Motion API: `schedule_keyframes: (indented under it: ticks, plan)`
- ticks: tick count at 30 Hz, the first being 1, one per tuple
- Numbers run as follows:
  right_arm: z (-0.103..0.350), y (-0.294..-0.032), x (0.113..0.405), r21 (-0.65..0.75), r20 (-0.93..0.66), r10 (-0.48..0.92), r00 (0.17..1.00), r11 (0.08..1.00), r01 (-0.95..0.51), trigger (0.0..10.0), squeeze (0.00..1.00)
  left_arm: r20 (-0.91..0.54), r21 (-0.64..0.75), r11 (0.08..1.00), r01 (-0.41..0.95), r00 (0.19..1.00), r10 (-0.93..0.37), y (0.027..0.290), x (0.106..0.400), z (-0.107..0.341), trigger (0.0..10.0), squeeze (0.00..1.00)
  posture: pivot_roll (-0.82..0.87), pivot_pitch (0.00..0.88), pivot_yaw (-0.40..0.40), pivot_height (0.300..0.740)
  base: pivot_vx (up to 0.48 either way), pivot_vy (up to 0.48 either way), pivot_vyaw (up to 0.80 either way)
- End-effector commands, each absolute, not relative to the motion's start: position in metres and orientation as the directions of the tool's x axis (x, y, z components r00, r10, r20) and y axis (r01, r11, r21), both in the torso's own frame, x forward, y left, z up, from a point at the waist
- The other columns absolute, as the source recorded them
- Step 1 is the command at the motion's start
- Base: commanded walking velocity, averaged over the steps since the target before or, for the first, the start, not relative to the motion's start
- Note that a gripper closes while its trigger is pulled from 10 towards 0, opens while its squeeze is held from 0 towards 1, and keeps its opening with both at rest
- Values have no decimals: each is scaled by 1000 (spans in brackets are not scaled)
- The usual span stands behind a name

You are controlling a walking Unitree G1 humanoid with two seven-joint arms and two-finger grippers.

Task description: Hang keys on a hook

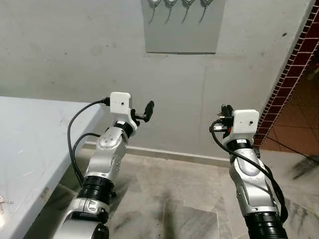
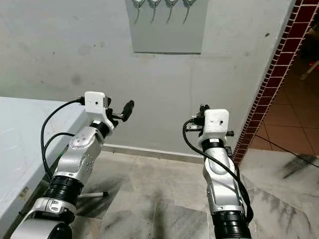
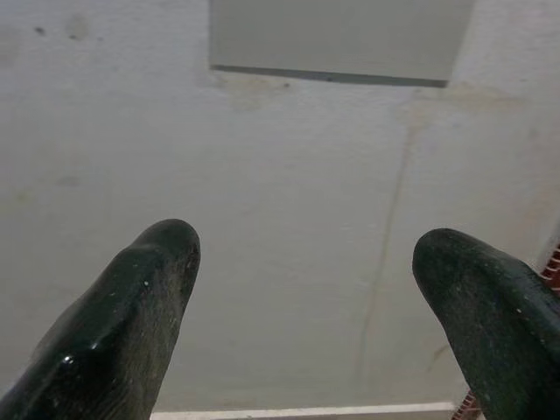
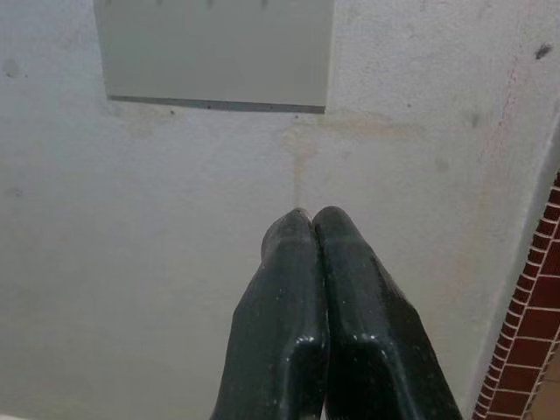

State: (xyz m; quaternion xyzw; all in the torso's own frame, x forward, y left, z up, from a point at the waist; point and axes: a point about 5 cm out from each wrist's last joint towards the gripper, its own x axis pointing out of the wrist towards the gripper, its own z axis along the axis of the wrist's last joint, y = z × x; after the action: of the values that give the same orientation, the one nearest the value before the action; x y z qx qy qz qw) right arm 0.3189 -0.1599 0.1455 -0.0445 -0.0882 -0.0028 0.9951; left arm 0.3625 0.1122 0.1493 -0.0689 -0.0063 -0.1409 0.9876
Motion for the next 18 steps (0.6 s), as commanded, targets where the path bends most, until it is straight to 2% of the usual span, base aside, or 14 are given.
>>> schedule_keyframes:
  ticks: [1, 10, 18]
  plan:
    - [149, -153, 322, -75, 181, 25, 983, 997, -12, 10000, 0, 47, -128, 957, 261, 965, -257, 117, 366, 155, 10000, 0, -148, 0, 68, 740, 0, 0, 0]
    - [152, -151, 327, -39, 181, 37, 983, 999, -30, 10000, 0, 52, -129, 953, 275, 961, -271, 114, 362, 149, 10000, 0, -114, 0, 43, 740, 0, 0, 0]
    - [171, -149, 326, -56, 278, 83, 957, 996, -70, 10000, 0, 123, -108, 961, 255, 963, -241, 126, 359, 160, 10000, 0, -94, 0, 20, 740, 0, 0, 0]
